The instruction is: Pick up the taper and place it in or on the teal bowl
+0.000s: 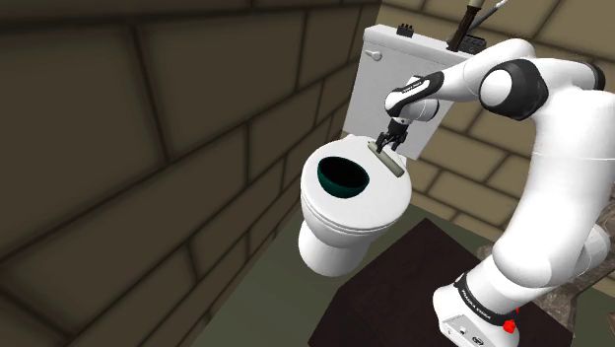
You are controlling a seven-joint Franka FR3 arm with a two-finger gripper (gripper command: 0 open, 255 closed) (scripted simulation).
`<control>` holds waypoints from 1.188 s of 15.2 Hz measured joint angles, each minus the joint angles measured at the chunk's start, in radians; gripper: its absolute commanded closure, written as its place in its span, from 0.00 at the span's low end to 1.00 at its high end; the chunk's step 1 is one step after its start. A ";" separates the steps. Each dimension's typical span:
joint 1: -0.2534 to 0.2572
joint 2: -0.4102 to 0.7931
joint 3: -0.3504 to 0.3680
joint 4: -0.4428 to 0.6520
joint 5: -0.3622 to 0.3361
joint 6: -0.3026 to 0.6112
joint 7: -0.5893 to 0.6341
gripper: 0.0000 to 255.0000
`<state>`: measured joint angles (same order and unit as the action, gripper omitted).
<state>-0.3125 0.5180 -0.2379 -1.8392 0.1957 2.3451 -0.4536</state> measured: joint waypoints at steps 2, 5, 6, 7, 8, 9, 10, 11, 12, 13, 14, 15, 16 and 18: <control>-0.026 0.074 0.006 0.087 0.018 -0.009 -0.010 0.00; -0.038 0.116 0.012 0.111 0.030 0.011 -0.017 0.00; -0.038 0.125 0.014 0.114 0.032 0.018 -0.017 0.00; -0.041 0.136 0.016 0.114 0.036 0.029 -0.019 0.00; -0.042 0.147 0.018 0.118 0.038 0.035 -0.020 0.00; -0.043 0.157 0.021 0.120 0.041 0.043 -0.021 0.00; -0.044 0.164 0.022 0.120 0.043 0.050 -0.023 0.00; -0.046 0.169 0.023 0.123 0.044 0.052 -0.024 0.00; -0.046 0.171 0.024 0.124 0.044 0.054 -0.024 0.00; -0.046 0.173 0.024 0.125 0.044 0.054 -0.024 0.00; -0.046 0.173 0.024 0.125 0.044 0.055 -0.024 0.00; -0.046 0.174 0.024 0.126 0.045 0.055 -0.024 0.00; -0.046 0.174 0.024 0.126 0.045 0.055 -0.024 0.00; -0.046 0.174 0.024 0.126 0.045 0.055 -0.024 1.00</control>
<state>-0.3589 0.6920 -0.2137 -1.7136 0.2404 2.4004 -0.4780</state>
